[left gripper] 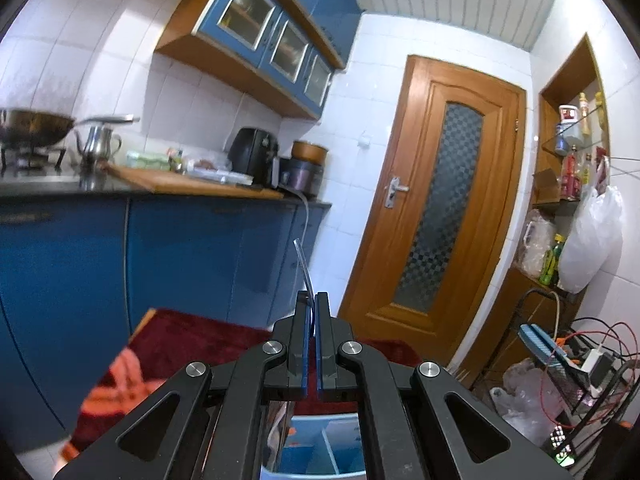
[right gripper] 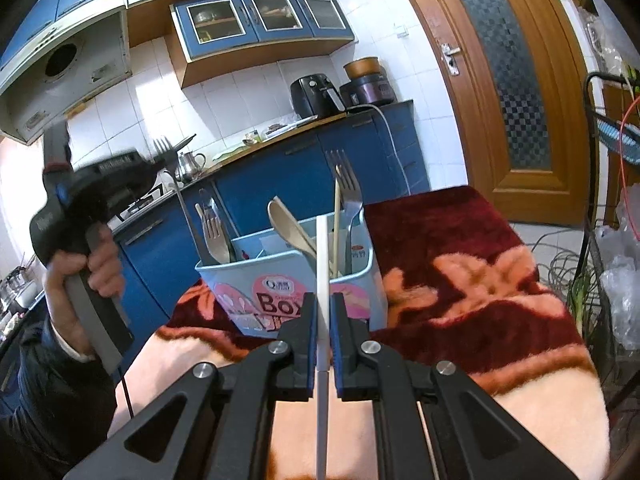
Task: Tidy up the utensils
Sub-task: 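Lift the fork with the left tool toward the caddy while the right tool lifts the white chopstick, then release the fork into the caddy with the left tool while the right tool releases the white chopstick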
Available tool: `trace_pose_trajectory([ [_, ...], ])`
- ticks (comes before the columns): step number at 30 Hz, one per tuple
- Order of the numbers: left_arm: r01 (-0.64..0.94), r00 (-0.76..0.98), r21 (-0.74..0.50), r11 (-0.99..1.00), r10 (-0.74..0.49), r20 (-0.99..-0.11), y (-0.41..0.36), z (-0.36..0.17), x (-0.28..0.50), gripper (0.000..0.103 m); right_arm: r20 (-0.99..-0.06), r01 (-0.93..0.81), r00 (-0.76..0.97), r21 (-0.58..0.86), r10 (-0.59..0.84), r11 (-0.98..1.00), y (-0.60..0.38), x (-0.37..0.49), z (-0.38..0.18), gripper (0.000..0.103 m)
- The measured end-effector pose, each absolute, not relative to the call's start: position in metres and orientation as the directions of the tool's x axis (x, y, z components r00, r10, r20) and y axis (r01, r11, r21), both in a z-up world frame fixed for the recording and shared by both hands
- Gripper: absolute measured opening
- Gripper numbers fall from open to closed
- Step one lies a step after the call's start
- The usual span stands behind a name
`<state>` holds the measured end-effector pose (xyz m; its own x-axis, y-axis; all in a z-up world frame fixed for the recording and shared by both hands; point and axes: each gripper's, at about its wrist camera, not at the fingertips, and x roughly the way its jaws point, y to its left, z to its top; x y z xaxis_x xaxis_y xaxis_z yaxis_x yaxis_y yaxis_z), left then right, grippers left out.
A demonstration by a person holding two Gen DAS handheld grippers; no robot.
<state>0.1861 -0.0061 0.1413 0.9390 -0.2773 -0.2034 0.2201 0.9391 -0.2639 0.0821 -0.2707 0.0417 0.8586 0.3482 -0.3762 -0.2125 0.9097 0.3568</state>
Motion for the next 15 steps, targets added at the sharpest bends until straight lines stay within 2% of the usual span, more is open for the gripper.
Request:
trace_pose_trajectory([
  [8,0.201,0.914,-0.263,0.944,-0.277,-0.296,-0.009,0.103,0.196,0.001,-0.326,-0.206,0.894,0.306,0.306,0.93,-0.272,0.104,0.066,0.008],
  [10,0.203,0.908,-0.275,0.94,-0.286,-0.307,-0.009,0.097,0.197,0.001,-0.3,-0.197,0.915,0.253,0.27,0.947,-0.269,0.11,0.075,0.008],
  [15,0.189,0.905,-0.277,0.942,-0.277,-0.325,-0.005,0.085,0.201,0.001,-0.177,-0.184,0.962,0.144,0.208,0.972,-0.254,0.129,0.094,0.008],
])
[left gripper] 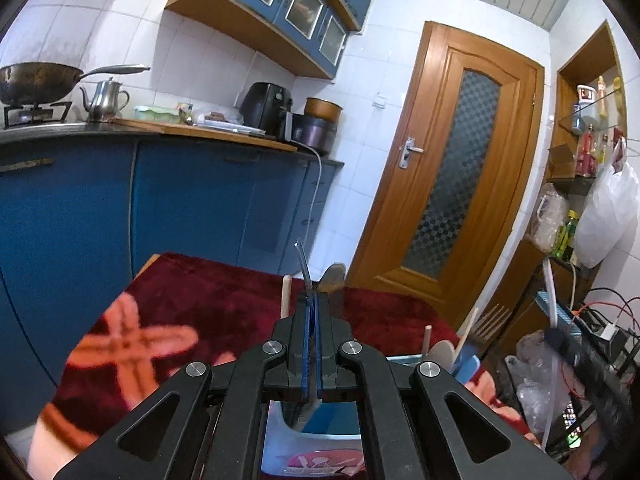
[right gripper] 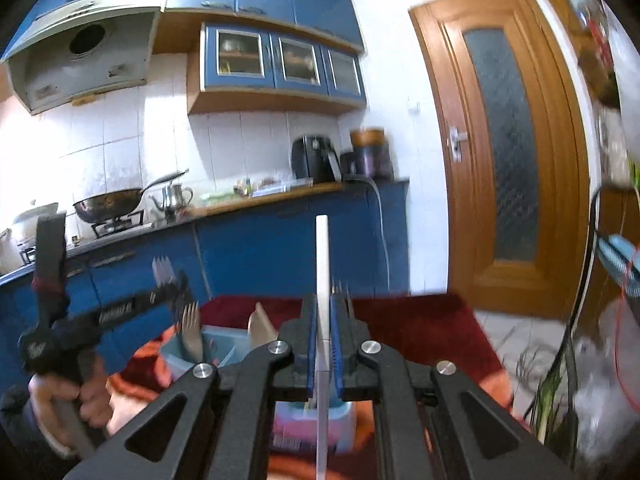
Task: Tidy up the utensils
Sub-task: 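Release the fork into the caddy with the left tool while the right tool releases the white chopstick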
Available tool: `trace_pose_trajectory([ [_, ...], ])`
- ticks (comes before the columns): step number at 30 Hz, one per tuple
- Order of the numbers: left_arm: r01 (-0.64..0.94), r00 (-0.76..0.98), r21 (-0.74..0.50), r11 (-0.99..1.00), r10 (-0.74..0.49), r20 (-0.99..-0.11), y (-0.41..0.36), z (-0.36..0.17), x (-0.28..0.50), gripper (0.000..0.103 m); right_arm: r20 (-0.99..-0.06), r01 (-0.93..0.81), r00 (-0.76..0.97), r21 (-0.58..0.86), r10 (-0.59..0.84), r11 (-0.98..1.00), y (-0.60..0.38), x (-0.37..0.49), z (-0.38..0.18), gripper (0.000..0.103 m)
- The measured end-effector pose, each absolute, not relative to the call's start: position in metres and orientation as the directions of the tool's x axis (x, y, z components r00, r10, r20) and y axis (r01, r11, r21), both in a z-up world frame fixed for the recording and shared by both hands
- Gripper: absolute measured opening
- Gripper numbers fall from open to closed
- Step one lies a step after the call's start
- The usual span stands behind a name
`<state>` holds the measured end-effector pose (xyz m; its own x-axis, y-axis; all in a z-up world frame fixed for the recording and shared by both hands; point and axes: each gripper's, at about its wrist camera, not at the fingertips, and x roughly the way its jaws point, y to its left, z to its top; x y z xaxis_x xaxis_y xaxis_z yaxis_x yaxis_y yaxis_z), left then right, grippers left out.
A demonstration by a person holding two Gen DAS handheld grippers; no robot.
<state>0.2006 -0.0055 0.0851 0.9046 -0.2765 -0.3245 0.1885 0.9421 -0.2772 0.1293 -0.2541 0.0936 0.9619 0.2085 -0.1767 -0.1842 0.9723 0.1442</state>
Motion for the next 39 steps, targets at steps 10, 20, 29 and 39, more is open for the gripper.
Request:
trace_pose_trajectory([
  [10,0.18,0.902,-0.291,0.94,-0.276,-0.333,0.0,0.078,0.204,0.001,-0.126,-0.181,0.971,0.163,0.202,0.97,-0.239,0.188,0.088,0.008],
  [20,0.179,0.897,-0.285,0.942,-0.276,-0.347,-0.002,0.076,0.205,0.001,-0.101,-0.172,0.978,0.096,0.181,0.98,-0.23,0.187,0.077,0.009],
  [29,0.183,0.897,-0.253,0.95,-0.267,-0.353,-0.008,0.08,0.201,0.02,-0.117,-0.201,0.969,0.133,0.217,0.97,-0.233,0.179,0.084,0.02],
  [39,0.198,0.901,-0.245,0.949,-0.275,-0.336,-0.006,0.103,0.17,0.022,-0.114,-0.225,0.962,0.194,0.249,0.955,-0.24,0.142,0.108,0.034],
])
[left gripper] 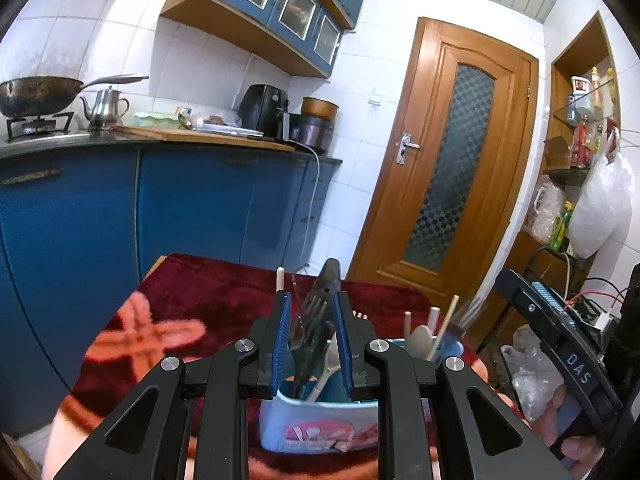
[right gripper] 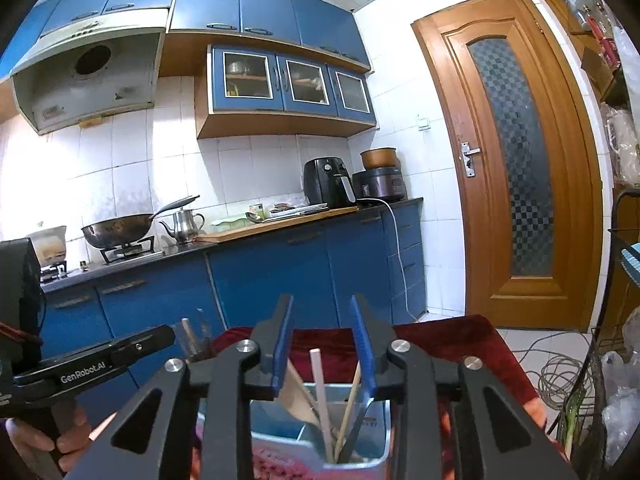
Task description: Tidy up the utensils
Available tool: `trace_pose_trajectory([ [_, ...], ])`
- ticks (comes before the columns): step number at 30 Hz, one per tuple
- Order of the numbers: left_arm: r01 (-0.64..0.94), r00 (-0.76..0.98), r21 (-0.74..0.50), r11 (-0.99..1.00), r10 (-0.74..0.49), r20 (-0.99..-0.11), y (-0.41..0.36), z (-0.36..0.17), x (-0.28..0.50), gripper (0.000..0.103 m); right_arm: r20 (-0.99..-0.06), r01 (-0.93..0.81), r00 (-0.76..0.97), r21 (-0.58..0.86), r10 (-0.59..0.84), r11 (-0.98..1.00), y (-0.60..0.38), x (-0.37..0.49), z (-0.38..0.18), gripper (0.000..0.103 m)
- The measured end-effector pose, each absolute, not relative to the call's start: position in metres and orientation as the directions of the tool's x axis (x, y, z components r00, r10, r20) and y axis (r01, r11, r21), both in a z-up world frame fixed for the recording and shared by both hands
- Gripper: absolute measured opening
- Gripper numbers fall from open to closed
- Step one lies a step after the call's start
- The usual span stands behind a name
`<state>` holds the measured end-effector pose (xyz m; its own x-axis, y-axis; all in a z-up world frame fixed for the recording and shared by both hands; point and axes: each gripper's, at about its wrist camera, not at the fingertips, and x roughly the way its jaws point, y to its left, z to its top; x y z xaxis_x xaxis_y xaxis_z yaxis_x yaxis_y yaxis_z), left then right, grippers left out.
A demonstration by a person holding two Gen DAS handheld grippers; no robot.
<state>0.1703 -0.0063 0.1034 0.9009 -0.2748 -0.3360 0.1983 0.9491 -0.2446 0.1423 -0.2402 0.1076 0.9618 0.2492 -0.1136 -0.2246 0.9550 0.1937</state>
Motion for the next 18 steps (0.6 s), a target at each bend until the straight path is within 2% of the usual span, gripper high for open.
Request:
trace_pose_trajectory([
  [5,0.184,0.905,-0.213,0.959,-0.25,-0.344,-0.005,0.117,0.145,0.022,-0.121,-0.227,0.959,0.209,0.256,0.951,-0.236,0.11,0.117,0.037],
  [15,0.167,0.925,-0.146,0.975,-0.206,-0.318,0.0,0.134,0.077,0.034,-0.149,-0.222,0.956,0.198,0.253,0.955,-0.227,0.042,0.124,0.045],
  [18,0.151,0.934,-0.131,0.98,-0.184,-0.306,0.002,0.134,0.058,0.034,-0.141,-0.215,0.959,0.203,0.246,0.955,-0.227,0.026,0.121,0.045],
])
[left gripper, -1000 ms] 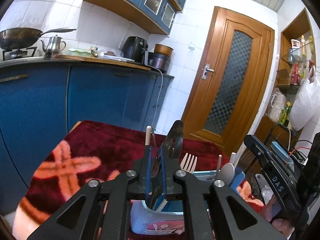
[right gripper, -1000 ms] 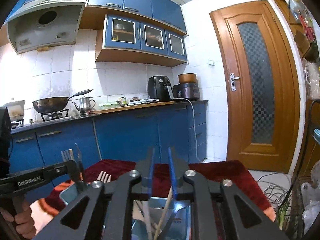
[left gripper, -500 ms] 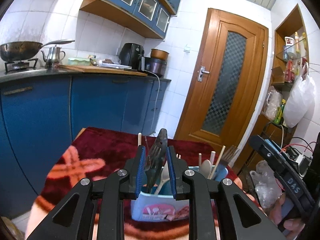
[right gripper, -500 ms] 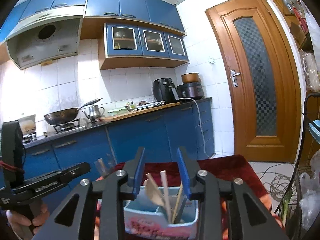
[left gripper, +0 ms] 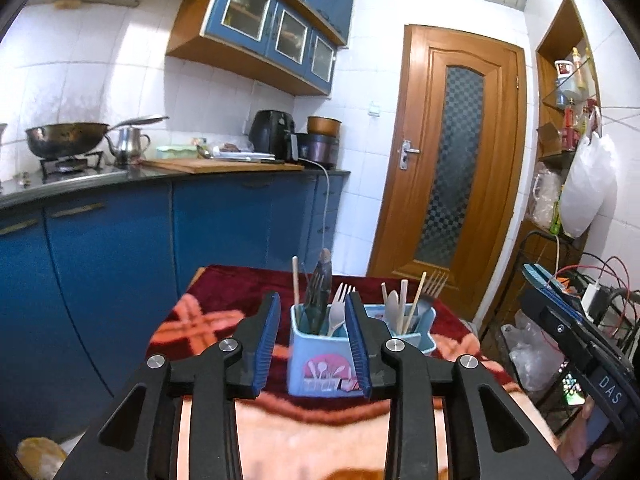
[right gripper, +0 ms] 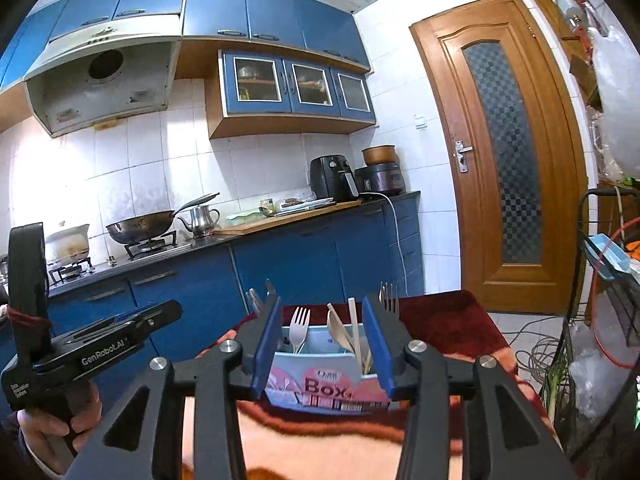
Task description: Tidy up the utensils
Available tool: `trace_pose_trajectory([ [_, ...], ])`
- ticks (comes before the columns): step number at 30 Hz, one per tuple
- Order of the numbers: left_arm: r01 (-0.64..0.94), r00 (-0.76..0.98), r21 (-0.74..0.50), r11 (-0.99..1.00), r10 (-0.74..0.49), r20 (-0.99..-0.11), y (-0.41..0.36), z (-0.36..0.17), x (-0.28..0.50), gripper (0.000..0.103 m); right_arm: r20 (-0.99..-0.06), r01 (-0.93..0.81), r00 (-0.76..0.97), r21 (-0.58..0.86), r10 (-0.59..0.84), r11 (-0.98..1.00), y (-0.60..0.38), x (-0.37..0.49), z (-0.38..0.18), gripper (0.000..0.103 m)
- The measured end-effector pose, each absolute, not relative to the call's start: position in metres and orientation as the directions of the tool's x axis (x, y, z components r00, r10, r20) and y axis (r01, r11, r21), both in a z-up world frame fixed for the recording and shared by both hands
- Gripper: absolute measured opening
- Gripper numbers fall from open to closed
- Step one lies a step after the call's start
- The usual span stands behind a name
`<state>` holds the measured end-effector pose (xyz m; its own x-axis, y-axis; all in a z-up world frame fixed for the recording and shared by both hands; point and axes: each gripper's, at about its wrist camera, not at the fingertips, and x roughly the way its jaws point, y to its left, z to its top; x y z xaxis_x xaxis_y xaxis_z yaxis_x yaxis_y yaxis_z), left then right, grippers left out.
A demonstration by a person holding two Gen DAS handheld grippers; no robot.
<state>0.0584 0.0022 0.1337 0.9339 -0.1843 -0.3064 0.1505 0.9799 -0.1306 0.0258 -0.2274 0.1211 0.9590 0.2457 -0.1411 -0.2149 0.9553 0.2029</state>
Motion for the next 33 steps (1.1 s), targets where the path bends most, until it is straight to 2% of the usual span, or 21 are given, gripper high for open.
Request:
trace_pose_trajectory([
  [4,0.129,0.938,-0.104,0.986,-0.155,-0.311,0.004,0.128,0.039,0.034,-0.155,-0.213,0.957,0.194,0.245,0.958,-0.226,0.007,0.114,0.046],
  [8,0.116,0.937,-0.087,0.989,-0.139,-0.322,0.003,0.113,0.024,0.035,-0.152,-0.221,0.955,0.213,0.255,0.952,-0.227,-0.01,0.103,0.055],
  [10,0.115,0.934,-0.081,0.99,-0.136,-0.331,0.001,0.105,0.018,0.042,-0.158,-0.221,0.953,0.217,0.258,0.951,-0.227,-0.017,0.096,0.06],
  [16,0.077,0.918,-0.054,0.996,-0.092,-0.386,0.0,0.071,0.015,0.054,-0.201,-0.204,0.948,0.216,0.248,0.955,-0.226,-0.027,0.067,0.07],
  [22,0.041,0.914,-0.027,0.999,-0.048,-0.402,0.001,0.045,0.014,0.06,-0.26,-0.168,0.941,0.197,0.217,0.966,-0.229,-0.024,0.035,0.079],
  [27,0.044,0.902,-0.017,0.999,-0.047,-0.43,-0.002,0.026,0.021,0.061,-0.292,-0.158,0.935,0.174,0.204,0.972,-0.228,-0.019,0.014,0.083],
  [33,0.031,0.907,-0.016,0.999,-0.035,-0.419,-0.004,0.014,0.023,0.061,-0.277,-0.143,0.944,0.149,0.18,0.978,-0.228,-0.018,-0.002,0.089],
])
